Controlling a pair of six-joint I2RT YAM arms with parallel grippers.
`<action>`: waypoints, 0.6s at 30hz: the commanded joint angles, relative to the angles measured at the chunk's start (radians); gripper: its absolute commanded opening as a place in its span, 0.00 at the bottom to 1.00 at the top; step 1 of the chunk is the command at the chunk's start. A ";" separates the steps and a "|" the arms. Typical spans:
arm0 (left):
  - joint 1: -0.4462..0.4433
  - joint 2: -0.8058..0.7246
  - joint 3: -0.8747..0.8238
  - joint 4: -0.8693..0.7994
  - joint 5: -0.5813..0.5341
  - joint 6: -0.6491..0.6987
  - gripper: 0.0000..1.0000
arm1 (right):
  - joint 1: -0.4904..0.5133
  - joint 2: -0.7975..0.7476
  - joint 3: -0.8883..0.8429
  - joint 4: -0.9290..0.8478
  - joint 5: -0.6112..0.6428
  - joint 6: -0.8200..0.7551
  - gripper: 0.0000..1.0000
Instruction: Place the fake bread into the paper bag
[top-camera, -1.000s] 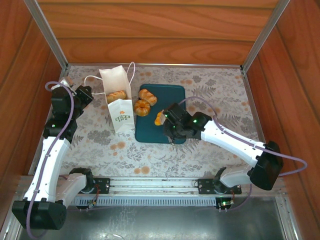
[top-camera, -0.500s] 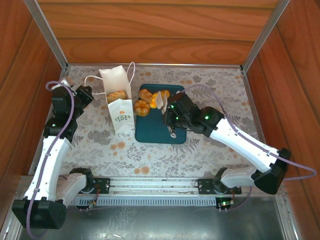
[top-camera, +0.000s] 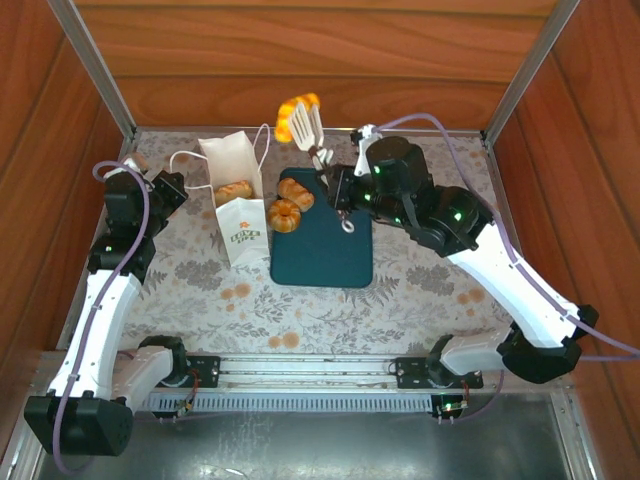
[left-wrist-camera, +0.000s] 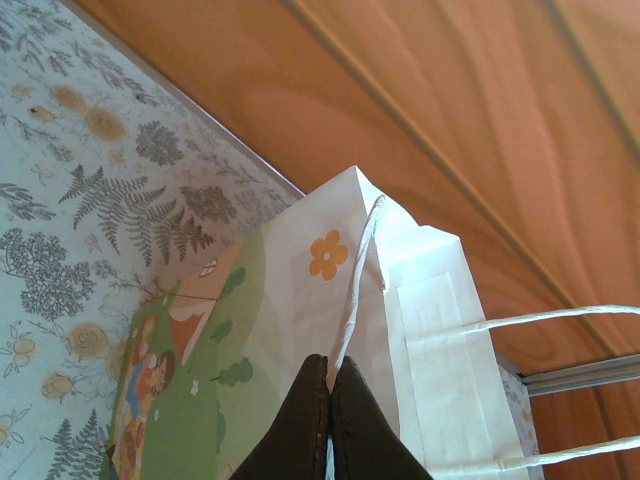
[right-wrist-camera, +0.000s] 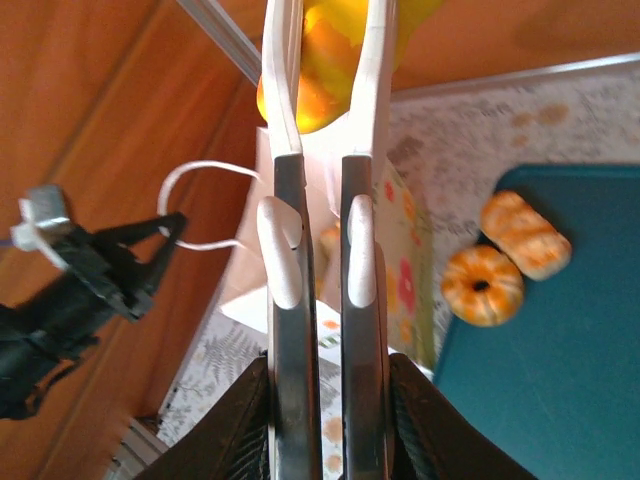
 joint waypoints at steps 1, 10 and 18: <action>0.008 0.001 0.026 -0.001 0.008 0.010 0.00 | -0.004 0.059 0.083 0.042 -0.068 -0.080 0.31; 0.007 -0.001 0.030 -0.002 0.005 0.009 0.00 | 0.024 0.179 0.178 0.066 -0.194 -0.064 0.31; 0.007 -0.005 0.030 -0.002 0.004 0.012 0.00 | 0.048 0.226 0.144 0.063 -0.223 -0.053 0.31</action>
